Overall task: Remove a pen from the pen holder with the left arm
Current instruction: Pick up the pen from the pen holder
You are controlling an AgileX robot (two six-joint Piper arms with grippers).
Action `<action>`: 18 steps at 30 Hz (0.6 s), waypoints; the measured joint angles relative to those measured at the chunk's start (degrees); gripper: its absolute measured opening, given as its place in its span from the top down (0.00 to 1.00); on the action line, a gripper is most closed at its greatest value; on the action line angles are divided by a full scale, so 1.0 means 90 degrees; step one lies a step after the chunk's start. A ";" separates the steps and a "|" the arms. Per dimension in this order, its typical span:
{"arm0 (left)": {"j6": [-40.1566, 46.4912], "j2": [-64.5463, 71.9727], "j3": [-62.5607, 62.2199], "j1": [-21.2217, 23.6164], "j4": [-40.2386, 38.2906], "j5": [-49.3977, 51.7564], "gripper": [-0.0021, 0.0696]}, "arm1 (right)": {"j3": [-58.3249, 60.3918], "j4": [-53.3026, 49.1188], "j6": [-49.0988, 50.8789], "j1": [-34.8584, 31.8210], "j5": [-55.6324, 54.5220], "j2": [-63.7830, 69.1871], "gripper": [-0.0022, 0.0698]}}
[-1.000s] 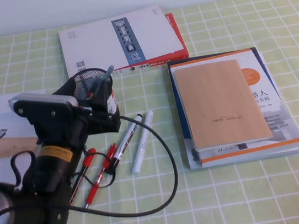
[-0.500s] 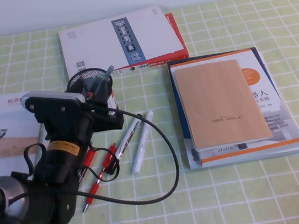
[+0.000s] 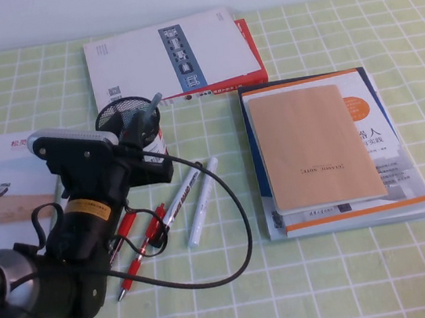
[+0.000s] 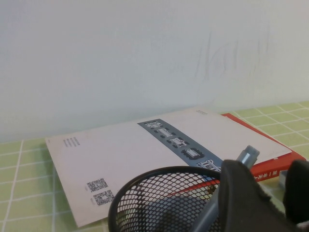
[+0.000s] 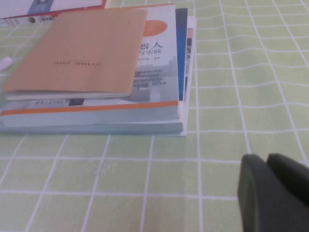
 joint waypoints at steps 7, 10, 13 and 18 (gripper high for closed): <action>0.0010 0.0000 0.0000 0.0000 0.0000 0.0000 0.75 | 0.0000 0.0000 0.0000 0.0000 0.0000 0.0000 0.99; 0.0036 0.0000 0.0000 0.0000 0.0000 -0.0011 0.76 | 0.0000 0.0000 0.0000 0.0000 0.0000 0.0000 0.99; 0.0049 0.0000 0.0000 0.0000 0.0015 -0.0011 0.76 | 0.0000 0.0000 0.0000 0.0000 0.0000 0.0000 0.99; 0.0061 0.0000 0.0000 0.0000 0.0129 -0.0011 0.84 | 0.0000 0.0000 0.0000 0.0000 0.0000 0.0000 0.99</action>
